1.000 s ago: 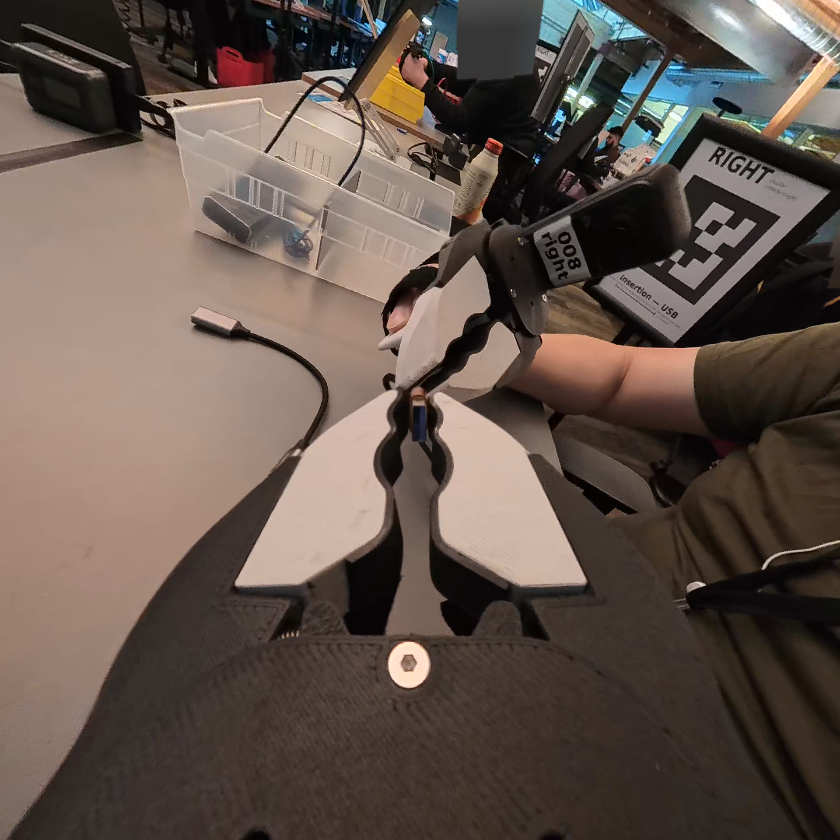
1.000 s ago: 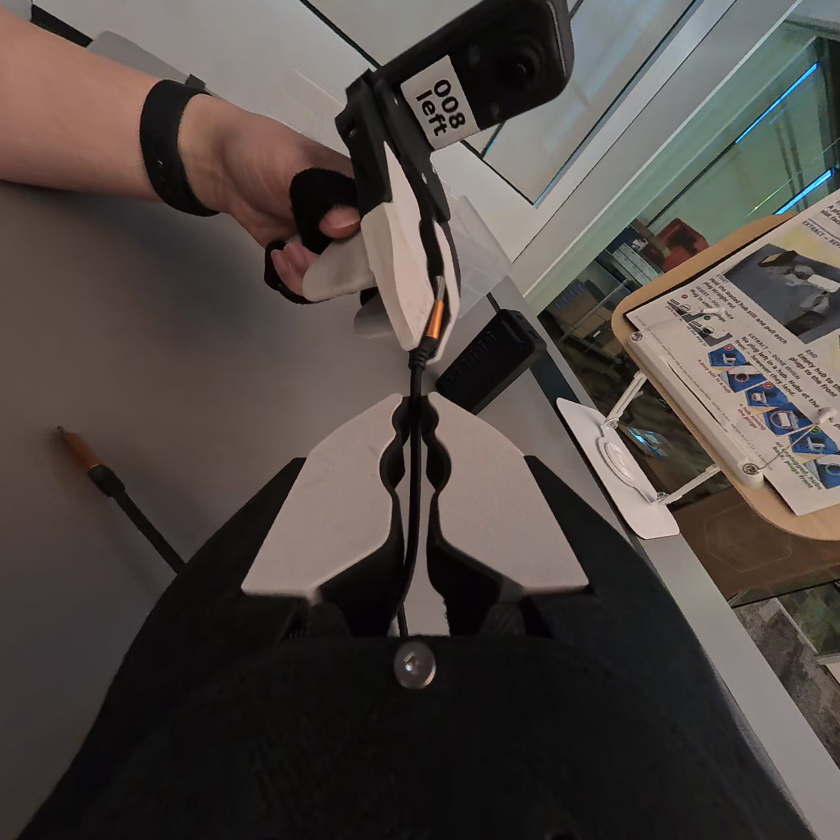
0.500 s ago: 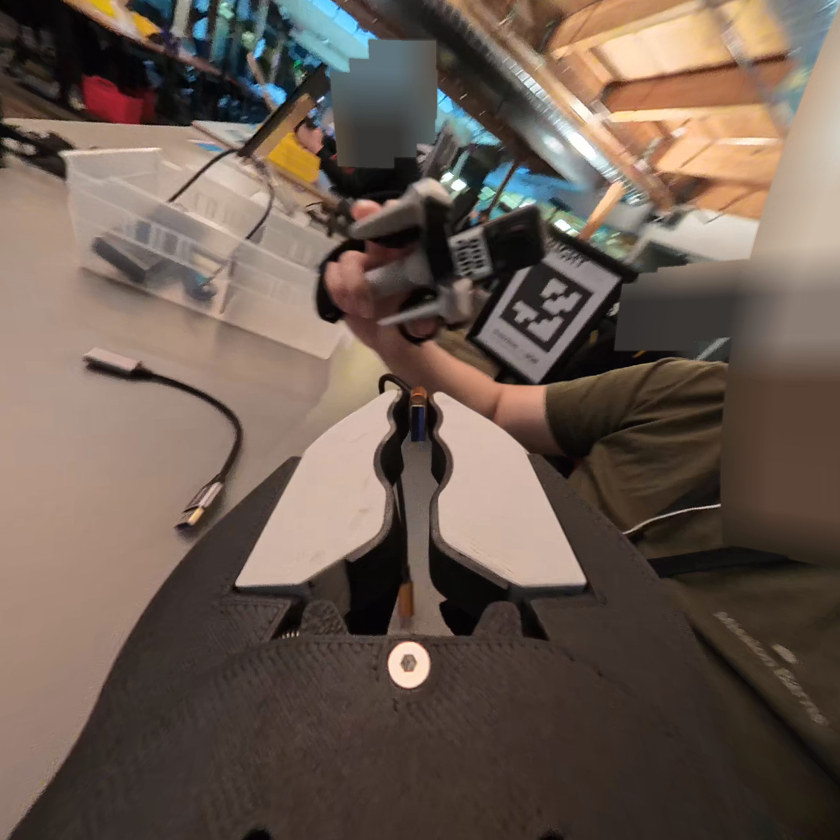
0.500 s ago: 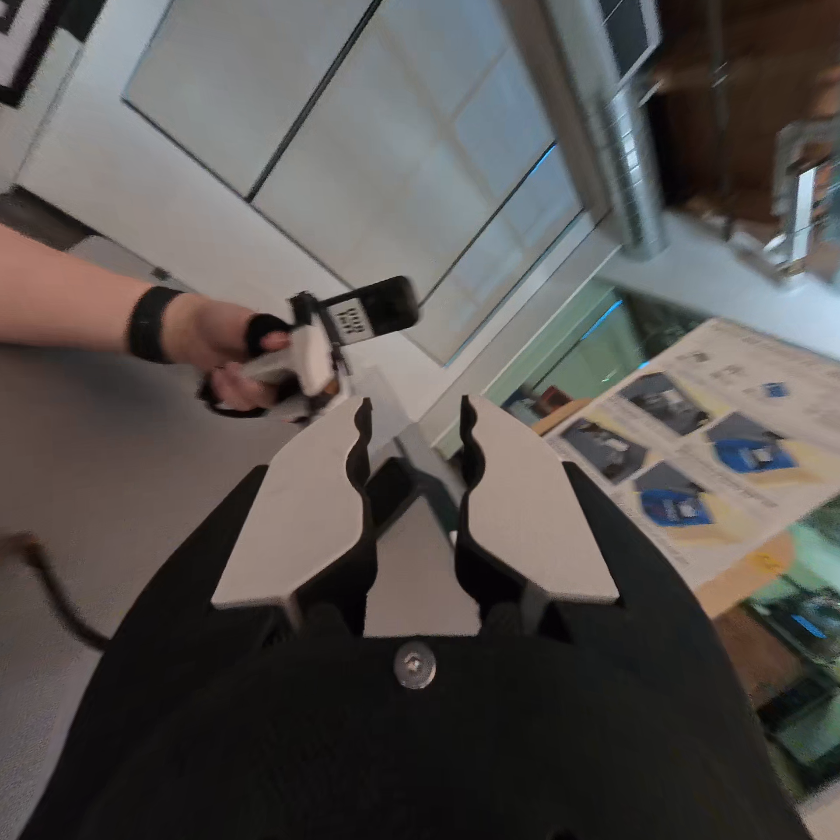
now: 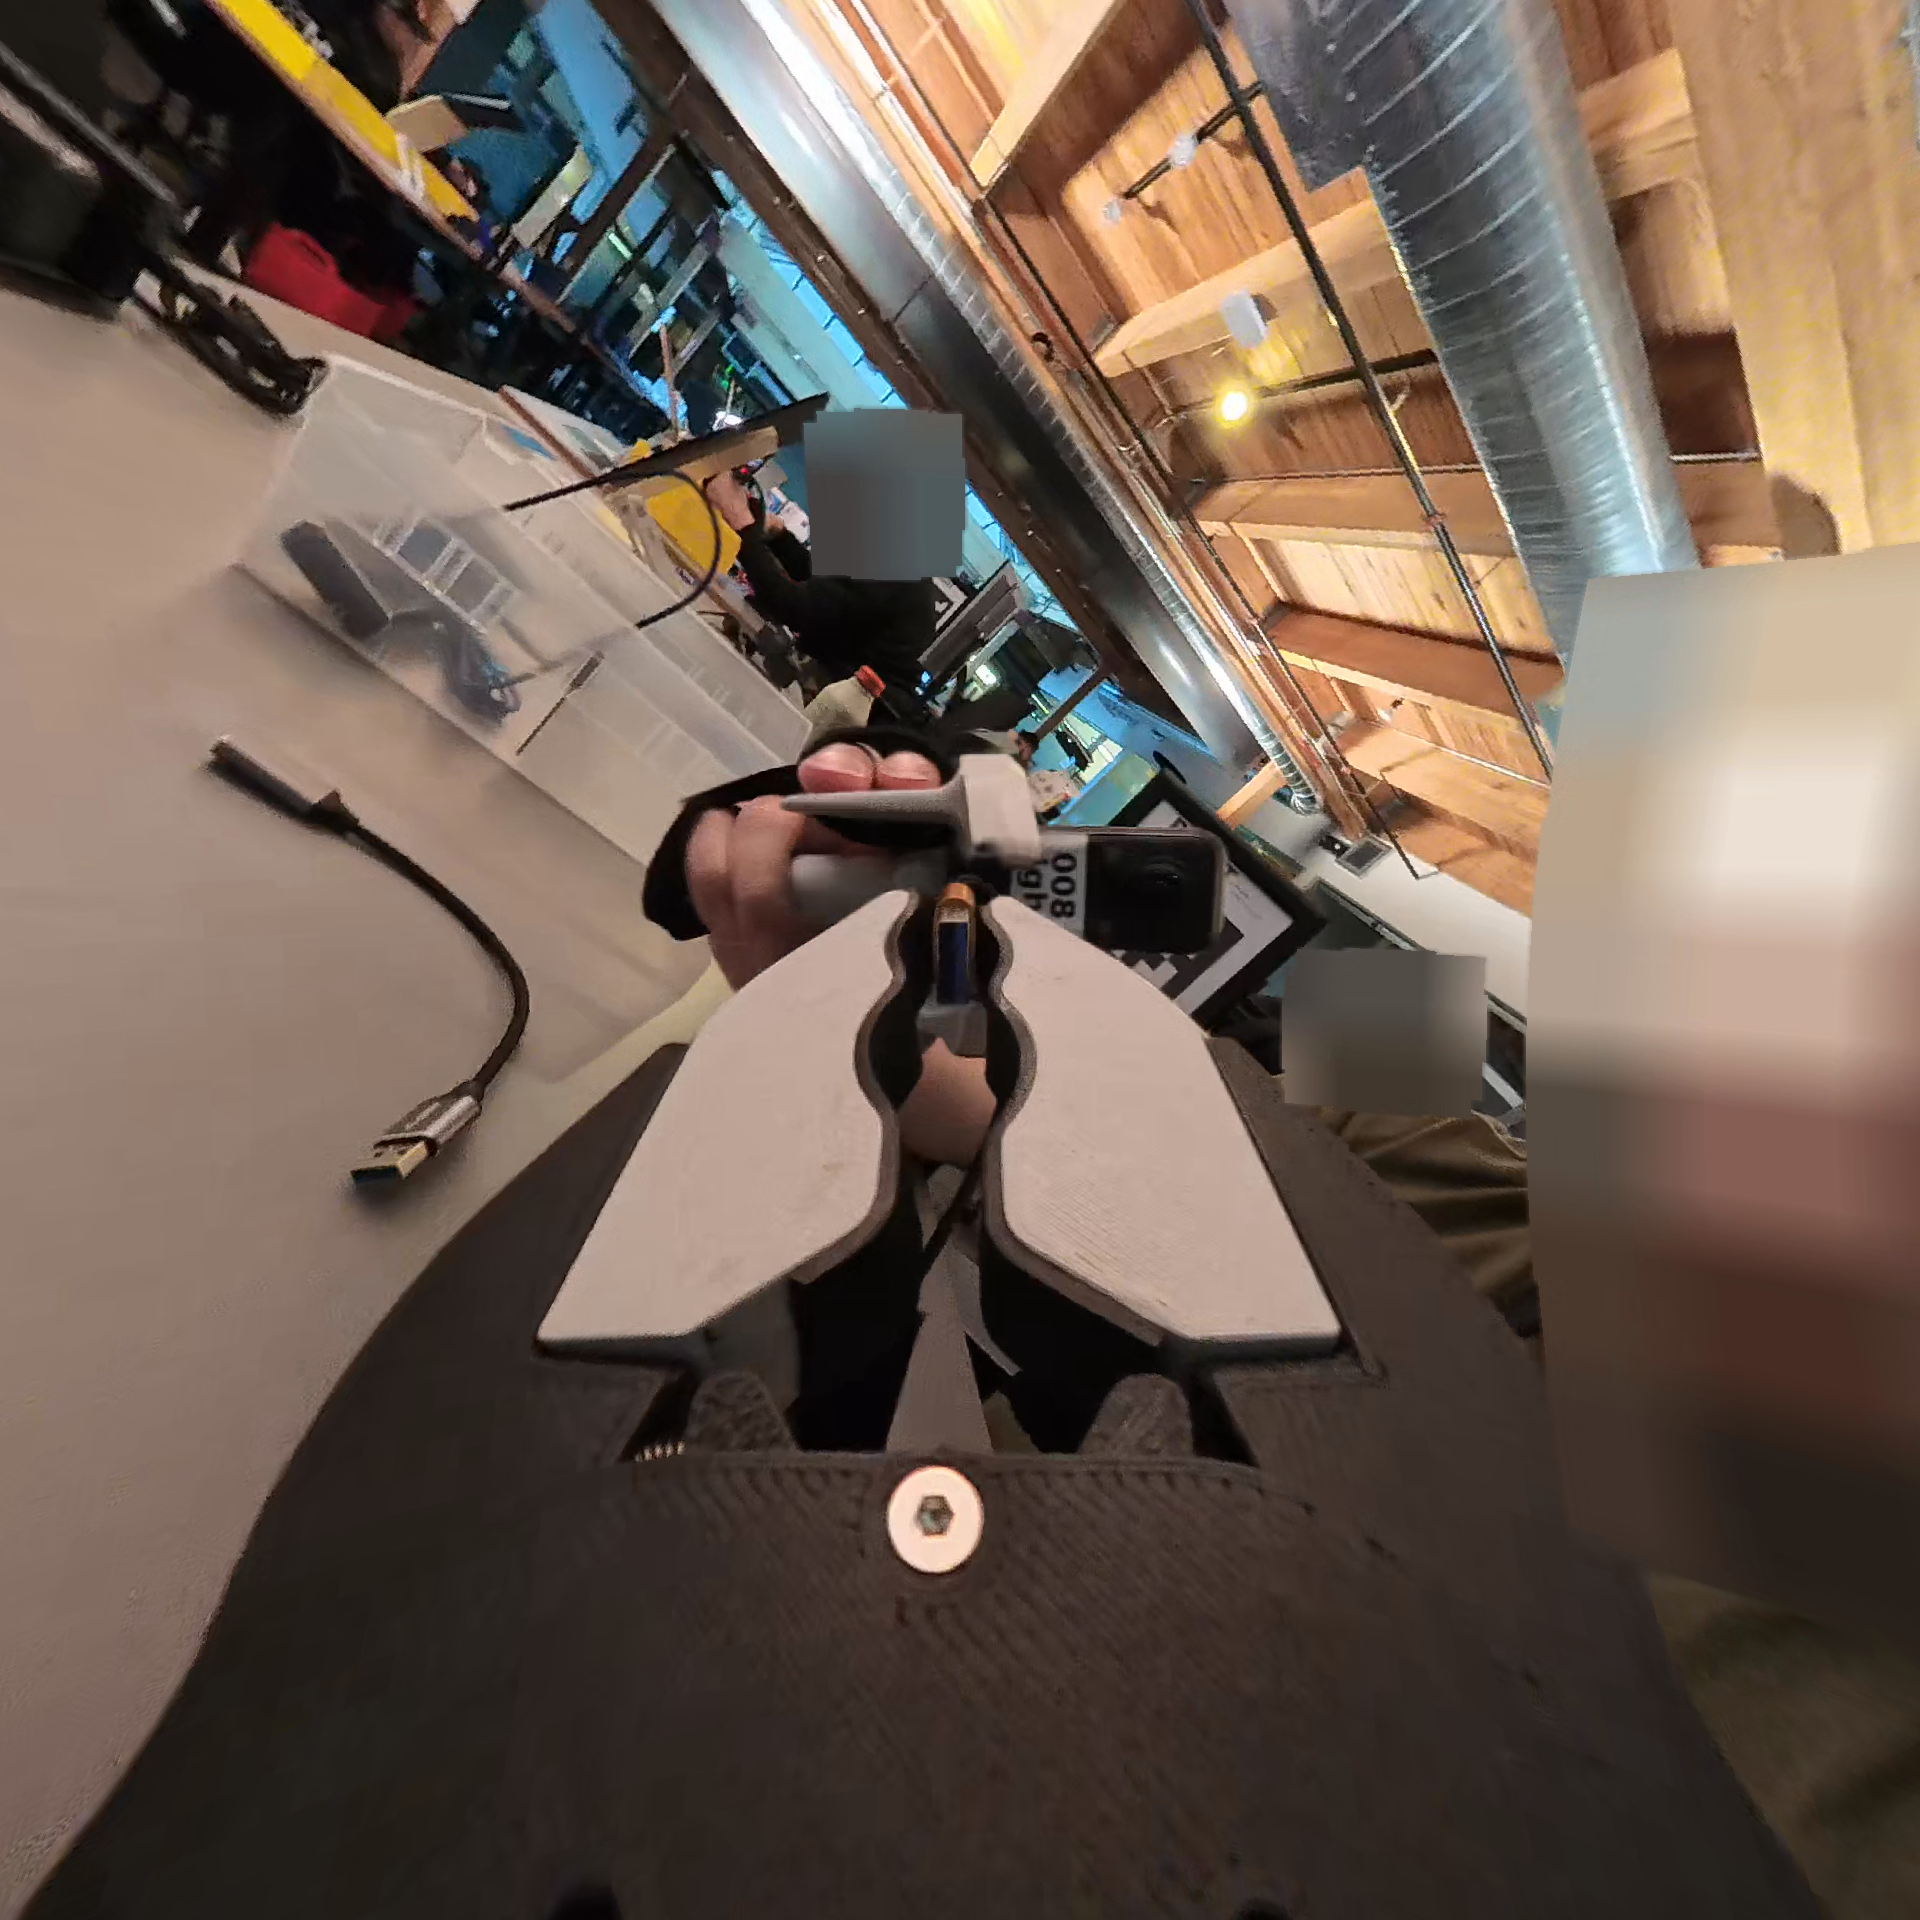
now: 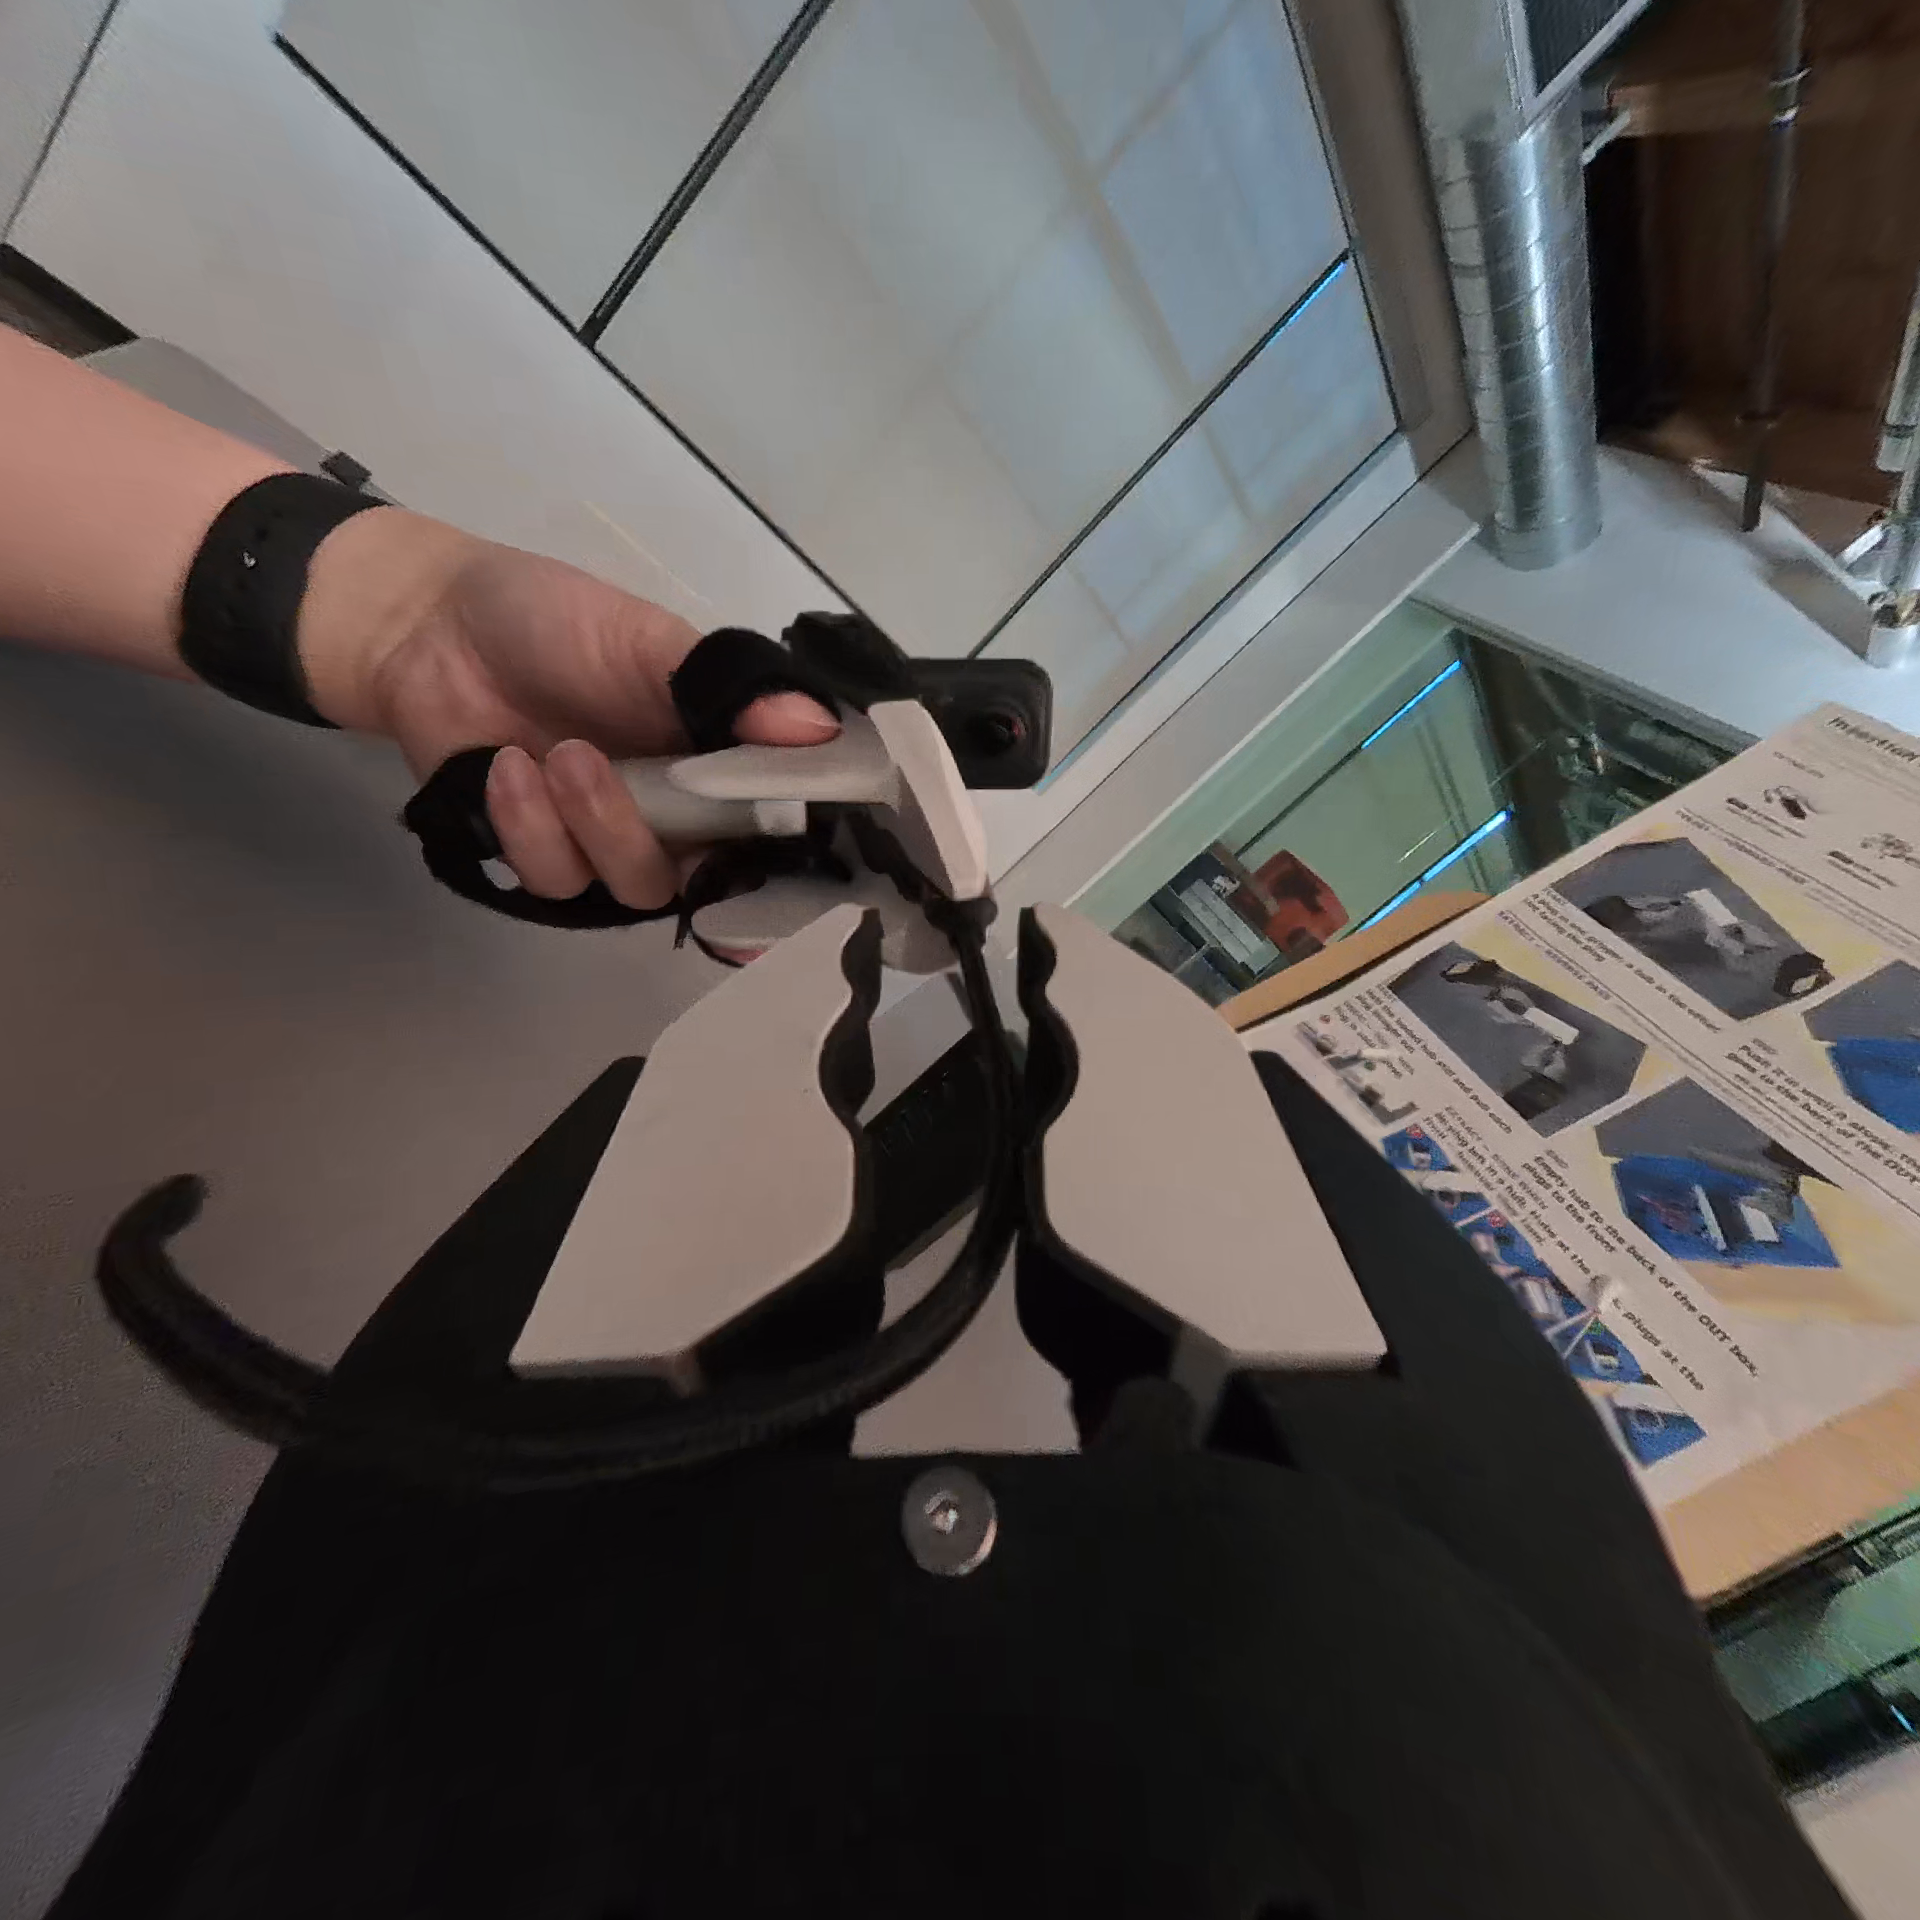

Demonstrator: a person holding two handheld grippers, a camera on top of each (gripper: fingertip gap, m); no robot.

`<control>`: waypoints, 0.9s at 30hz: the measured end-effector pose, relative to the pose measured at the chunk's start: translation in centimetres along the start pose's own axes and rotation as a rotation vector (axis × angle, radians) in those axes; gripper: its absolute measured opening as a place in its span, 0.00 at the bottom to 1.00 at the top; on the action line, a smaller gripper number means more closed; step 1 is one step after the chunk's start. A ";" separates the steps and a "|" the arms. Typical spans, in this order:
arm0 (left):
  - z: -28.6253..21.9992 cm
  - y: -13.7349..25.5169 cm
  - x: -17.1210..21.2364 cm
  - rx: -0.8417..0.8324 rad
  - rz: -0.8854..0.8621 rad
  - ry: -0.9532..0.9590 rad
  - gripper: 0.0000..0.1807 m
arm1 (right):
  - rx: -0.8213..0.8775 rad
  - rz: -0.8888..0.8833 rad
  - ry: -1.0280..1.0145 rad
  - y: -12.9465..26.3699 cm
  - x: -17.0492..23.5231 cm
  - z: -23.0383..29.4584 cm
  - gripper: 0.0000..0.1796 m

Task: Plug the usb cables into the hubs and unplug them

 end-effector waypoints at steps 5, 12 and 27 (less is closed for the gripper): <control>0.9 0.0 0.3 -0.040 0.011 0.033 0.03 | -0.022 0.090 -0.013 0.0 1.1 0.6 0.08; 1.0 -0.3 0.6 -0.040 0.019 0.039 0.03 | -0.020 0.125 -0.052 0.1 1.7 0.3 0.06; 1.6 -0.5 0.9 -0.058 0.029 0.053 0.03 | -0.022 0.161 -0.044 0.2 2.4 0.5 0.04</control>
Point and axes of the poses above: each gripper's, where its closed fingertips meet, y back along the fingers, x out of its underside, z = x × y across the jaws, the point moved 2 cm from there along y, back along the fingers, and after that the axes turned 1 degree about x, right-handed, at the moved point
